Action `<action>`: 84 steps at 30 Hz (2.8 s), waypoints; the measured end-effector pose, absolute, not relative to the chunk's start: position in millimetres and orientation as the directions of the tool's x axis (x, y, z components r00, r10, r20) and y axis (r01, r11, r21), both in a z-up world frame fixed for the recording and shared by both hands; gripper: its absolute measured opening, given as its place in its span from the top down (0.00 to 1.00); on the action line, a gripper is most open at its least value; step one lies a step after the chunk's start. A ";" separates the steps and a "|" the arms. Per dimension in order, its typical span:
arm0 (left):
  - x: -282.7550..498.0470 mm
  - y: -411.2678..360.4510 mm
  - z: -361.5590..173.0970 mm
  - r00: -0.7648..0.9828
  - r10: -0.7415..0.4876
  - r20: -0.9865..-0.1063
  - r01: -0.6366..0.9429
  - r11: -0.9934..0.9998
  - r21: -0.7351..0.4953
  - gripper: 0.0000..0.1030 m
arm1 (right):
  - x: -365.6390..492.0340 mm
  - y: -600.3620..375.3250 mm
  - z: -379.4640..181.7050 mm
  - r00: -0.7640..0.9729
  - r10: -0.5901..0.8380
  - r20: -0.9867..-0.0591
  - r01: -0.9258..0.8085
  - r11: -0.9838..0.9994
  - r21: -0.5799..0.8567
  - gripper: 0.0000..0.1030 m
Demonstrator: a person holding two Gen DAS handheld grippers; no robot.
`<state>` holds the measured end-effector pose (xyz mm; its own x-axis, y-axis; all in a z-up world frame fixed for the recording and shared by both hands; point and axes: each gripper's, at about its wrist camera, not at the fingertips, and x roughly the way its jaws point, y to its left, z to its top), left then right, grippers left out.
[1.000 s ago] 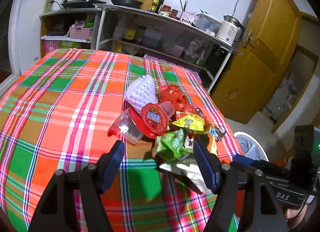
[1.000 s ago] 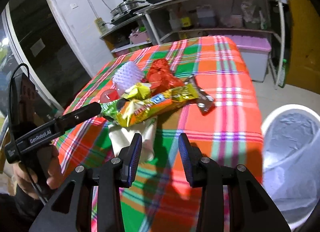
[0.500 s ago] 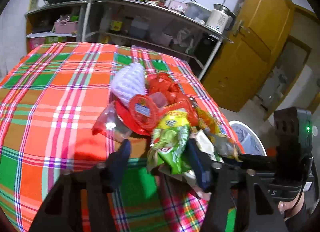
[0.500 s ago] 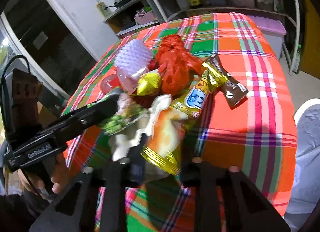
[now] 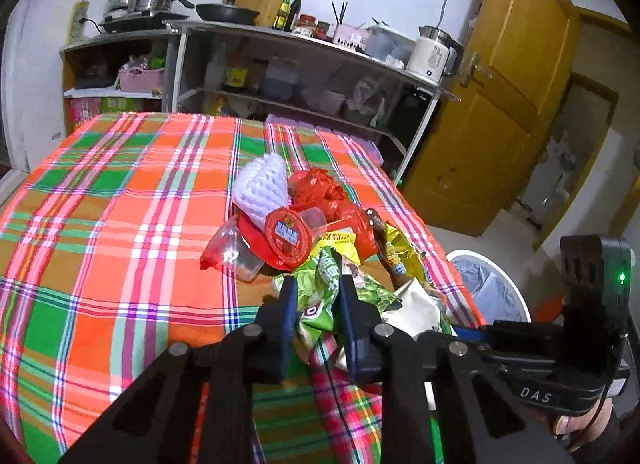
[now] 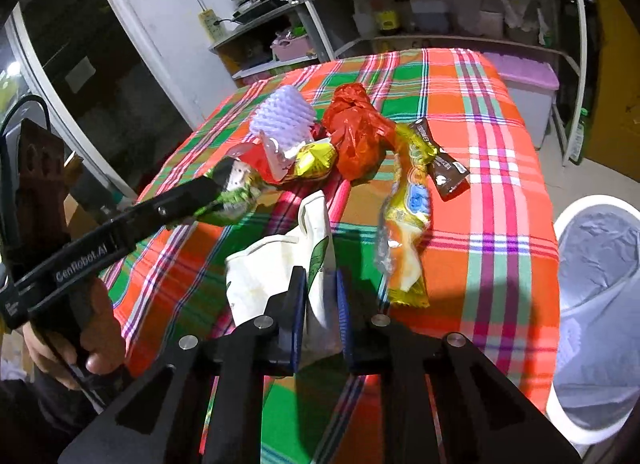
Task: Collect trash
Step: 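Carry both items over the bin and open both grippers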
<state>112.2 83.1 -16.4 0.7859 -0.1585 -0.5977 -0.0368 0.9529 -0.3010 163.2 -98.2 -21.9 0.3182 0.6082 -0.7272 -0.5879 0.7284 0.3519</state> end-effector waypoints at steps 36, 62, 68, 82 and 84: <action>94.0 -17.5 16.4 0.791 -0.240 -0.562 0.130 0.965 -0.229 0.80 | 120.3 -235.7 24.2 0.582 0.511 -0.632 -0.380 0.858 0.344 0.85; 174.4 -138.4 -13.4 0.665 -0.372 -0.647 0.328 0.924 -0.194 0.80 | 160.2 -349.1 -20.6 0.630 0.366 -0.685 -0.121 0.918 0.379 0.85; 196.0 -160.6 -33.0 0.613 -0.389 -0.687 0.352 0.914 -0.203 0.79 | 177.2 -363.8 -35.9 0.609 0.337 -0.719 -0.072 0.925 0.372 0.84; 211.8 -174.6 -48.8 0.572 -0.378 -0.728 0.349 0.915 -0.202 0.51 | 197.1 -375.5 -59.4 0.580 0.311 -0.753 -0.036 0.933 0.358 0.65; 208.9 -173.7 -46.2 0.579 -0.375 -0.724 0.347 0.917 -0.197 0.51 | 196.4 -375.6 -57.0 0.585 0.312 -0.749 -0.041 0.933 0.357 0.65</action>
